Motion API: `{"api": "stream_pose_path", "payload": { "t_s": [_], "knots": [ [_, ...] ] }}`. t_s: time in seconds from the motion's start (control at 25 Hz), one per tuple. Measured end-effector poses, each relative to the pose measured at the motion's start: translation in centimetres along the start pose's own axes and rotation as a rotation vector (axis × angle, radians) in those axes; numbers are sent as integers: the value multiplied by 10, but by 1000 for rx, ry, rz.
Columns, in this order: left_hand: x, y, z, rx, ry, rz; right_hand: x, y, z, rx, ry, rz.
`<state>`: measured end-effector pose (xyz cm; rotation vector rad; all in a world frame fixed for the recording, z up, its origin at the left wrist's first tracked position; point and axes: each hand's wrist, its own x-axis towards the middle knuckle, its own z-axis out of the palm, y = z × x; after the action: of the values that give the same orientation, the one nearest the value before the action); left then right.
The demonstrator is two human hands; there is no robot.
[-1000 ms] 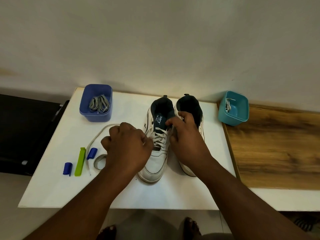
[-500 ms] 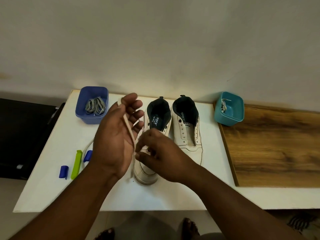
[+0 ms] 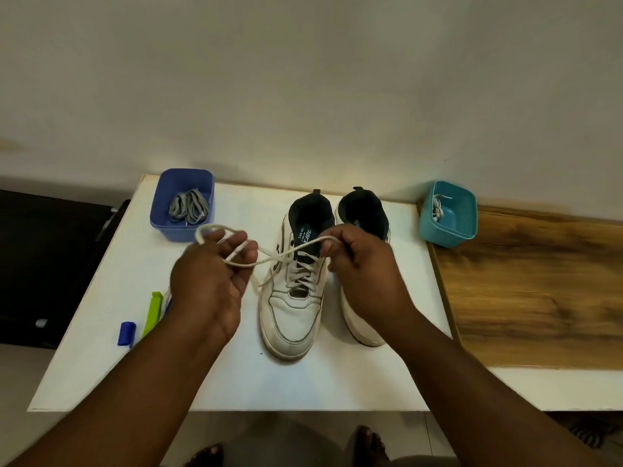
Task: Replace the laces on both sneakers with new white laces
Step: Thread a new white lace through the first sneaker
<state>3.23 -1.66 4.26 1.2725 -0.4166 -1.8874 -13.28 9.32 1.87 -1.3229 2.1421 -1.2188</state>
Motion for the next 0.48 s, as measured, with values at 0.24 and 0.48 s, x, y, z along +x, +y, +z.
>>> {"api": "stream_pose_path", "payload": {
  "t_s": [0.24, 0.48],
  "knots": [
    [9, -3, -5, 162, 77, -51, 9, 1, -7, 198, 1, 174],
    [8, -9, -5, 389, 152, -144, 9, -7, -8, 463, 213, 291]
  ]
}}
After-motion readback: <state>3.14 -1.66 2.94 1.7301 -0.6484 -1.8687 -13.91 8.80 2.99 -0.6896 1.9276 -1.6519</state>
